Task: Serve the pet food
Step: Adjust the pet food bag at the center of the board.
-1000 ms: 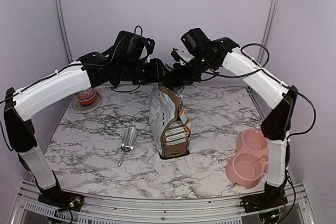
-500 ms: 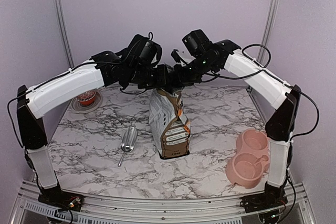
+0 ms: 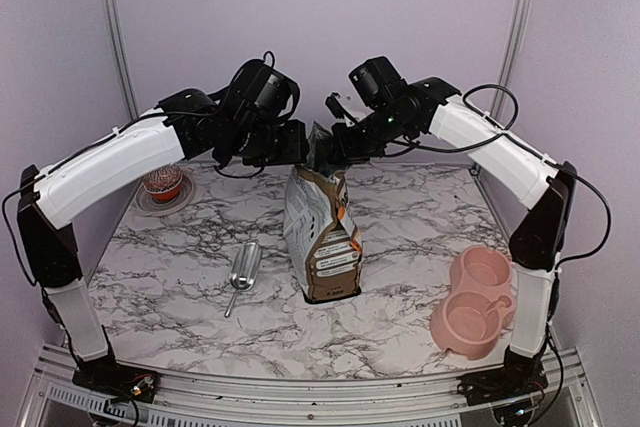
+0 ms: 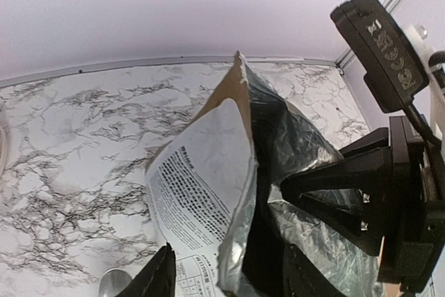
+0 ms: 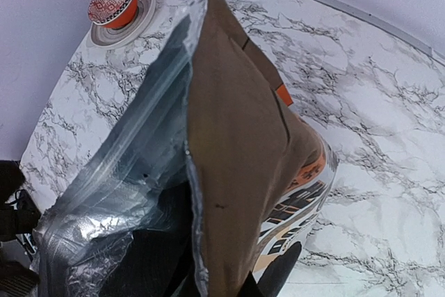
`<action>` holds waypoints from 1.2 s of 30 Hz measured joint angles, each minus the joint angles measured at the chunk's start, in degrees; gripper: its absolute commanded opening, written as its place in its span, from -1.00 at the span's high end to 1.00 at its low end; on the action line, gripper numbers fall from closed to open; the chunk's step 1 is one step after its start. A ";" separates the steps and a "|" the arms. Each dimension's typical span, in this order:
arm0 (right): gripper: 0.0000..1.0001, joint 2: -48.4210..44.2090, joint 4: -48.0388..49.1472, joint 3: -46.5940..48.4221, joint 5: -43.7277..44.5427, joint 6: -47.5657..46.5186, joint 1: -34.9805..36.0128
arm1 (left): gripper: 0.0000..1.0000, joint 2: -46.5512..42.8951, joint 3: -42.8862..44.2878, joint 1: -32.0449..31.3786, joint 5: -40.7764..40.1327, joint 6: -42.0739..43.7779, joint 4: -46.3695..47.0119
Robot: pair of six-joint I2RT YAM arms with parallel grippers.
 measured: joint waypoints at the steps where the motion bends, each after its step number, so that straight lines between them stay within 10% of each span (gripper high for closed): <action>1: 0.90 -0.09 0.11 -0.07 -0.02 -0.15 -0.04 | -0.09 -0.83 0.00 0.02 -0.90 0.13 -0.74; 13: 0.90 -0.44 0.70 -0.39 -0.66 -1.33 -0.37 | -0.07 -1.01 1.79 0.26 -0.07 0.11 -3.72; 22: 0.90 -2.25 2.89 -3.65 -0.90 -1.99 -0.57 | 0.31 3.50 3.96 1.07 5.35 -1.01 -3.58; 28: 0.90 -2.45 3.10 -3.93 -1.07 -2.29 -0.72 | 1.00 4.63 5.03 1.51 7.39 -1.31 -3.39; 36: 1.00 -2.34 2.51 -2.82 -1.03 -2.64 -1.16 | 1.00 5.40 7.13 1.86 7.87 0.26 -4.15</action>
